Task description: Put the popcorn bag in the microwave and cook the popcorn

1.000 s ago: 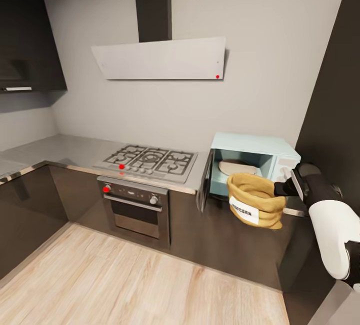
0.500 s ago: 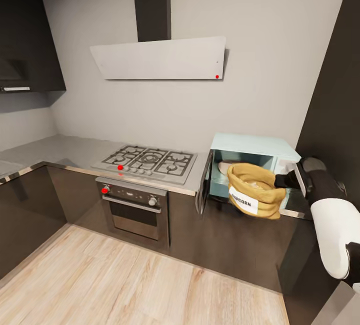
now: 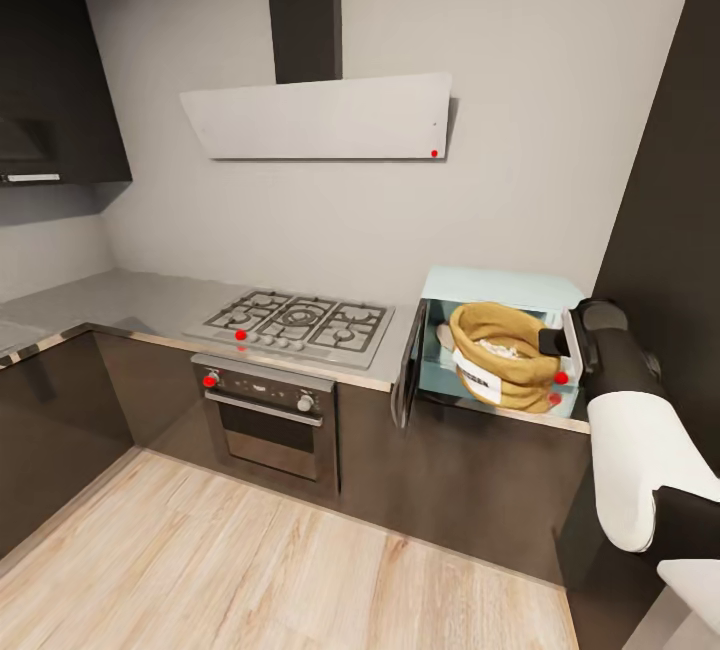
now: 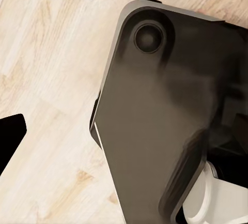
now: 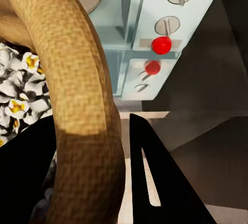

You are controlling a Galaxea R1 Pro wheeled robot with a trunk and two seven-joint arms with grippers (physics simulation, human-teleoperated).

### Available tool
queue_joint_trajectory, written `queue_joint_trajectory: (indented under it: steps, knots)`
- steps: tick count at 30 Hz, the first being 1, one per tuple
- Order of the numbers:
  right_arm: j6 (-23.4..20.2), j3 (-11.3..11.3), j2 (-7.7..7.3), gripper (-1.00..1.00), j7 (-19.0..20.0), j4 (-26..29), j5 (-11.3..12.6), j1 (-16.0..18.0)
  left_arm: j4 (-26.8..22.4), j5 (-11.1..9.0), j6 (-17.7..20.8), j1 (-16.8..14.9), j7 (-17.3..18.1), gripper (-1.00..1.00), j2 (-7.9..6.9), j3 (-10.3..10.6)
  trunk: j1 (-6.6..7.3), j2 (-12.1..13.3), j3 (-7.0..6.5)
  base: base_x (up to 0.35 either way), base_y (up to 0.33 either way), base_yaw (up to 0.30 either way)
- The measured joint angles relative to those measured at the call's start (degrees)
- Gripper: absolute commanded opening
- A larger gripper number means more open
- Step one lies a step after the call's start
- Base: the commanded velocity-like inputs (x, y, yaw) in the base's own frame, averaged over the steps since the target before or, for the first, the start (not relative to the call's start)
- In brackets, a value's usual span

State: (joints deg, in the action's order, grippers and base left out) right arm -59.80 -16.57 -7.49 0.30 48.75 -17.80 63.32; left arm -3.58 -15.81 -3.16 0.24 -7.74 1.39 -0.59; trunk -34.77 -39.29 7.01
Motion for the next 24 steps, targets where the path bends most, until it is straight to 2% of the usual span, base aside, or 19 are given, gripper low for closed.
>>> queue_joint_trajectory:
  steps: [17,18,20,22,24]
  knots:
    - [0.00,-0.51,0.14,-1.00,0.24,-1.86,0.51,0.00,0.00,-0.03,-0.01,0.00,-0.08,1.00,0.00,-0.09,0.00,0.00,0.00,0.000,0.000,0.000]
    - [0.00,-0.80,0.16,-1.00,0.15,-1.96,0.45,0.00,0.00,-0.04,-0.01,0.00,-0.12,1.00,0.00,-0.11,0.00,0.00,0.00,0.000,0.000,0.000]
    - [-0.01,-3.53,0.33,-1.00,-0.11,-2.94,0.16,-0.01,0.00,-0.04,-0.01,0.00,-0.17,1.00,0.00,-0.15,0.00,0.00,0.00,0.000,0.000,0.000]
    - [-0.01,-5.33,0.41,-1.00,-0.96,-3.45,-0.22,0.00,0.00,-0.04,-0.01,0.00,-0.23,1.00,0.00,-0.19,0.00,0.00,0.00,0.000,0.000,0.000]
    - [-0.02,-6.13,0.44,-1.00,-2.61,-3.62,-0.42,0.00,0.00,-0.04,-0.01,0.00,-0.35,1.00,0.00,-0.21,0.00,0.00,0.00,0.000,0.000,0.000]
